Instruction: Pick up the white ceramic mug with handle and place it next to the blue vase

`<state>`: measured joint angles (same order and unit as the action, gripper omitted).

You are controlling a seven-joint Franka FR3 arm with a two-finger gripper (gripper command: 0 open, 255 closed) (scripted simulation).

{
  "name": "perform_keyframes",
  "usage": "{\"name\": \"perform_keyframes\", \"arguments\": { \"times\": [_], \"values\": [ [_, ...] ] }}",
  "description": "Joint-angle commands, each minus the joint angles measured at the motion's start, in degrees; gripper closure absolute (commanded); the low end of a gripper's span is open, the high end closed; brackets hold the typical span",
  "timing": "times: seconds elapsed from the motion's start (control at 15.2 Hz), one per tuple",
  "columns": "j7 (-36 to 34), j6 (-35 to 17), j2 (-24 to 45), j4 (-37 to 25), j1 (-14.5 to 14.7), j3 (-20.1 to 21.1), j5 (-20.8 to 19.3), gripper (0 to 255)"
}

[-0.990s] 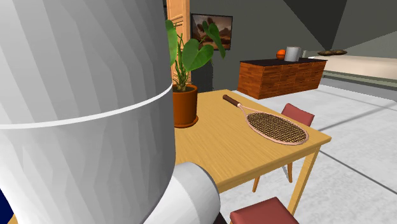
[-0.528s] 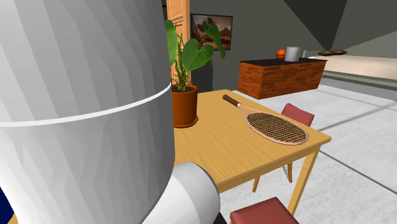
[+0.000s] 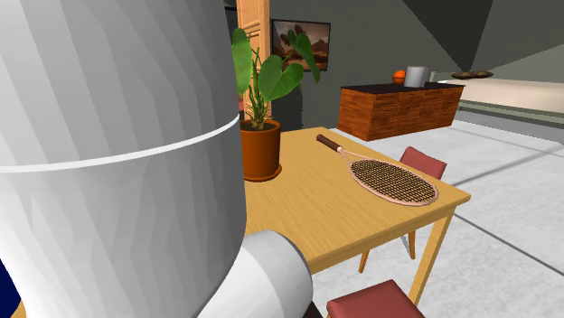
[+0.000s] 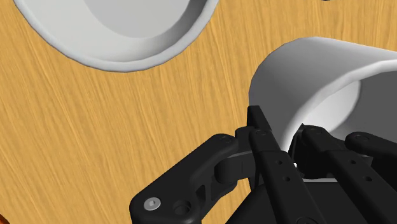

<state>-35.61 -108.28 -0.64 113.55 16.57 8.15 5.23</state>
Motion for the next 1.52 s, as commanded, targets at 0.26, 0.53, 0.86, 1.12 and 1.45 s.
{"name": "perform_keyframes", "arguments": {
  "times": [0.26, 0.53, 0.86, 1.12, 1.45],
  "values": [
    [0.19, -4.59, 1.15, 3.4, 0.09, 0.09, -0.01, 255],
    [0.32, -7.56, 2.24, 5.29, 0.14, 0.13, -0.05, 255],
    [0.46, -11.25, 3.85, 7.38, 0.2, 0.18, -0.13, 255],
    [0.57, -14.76, 5.66, 9.09, 0.27, 0.2, -0.24, 255],
    [0.57, -14.76, 5.66, 9.09, 0.27, 0.2, -0.24, 255]
  ]
}}
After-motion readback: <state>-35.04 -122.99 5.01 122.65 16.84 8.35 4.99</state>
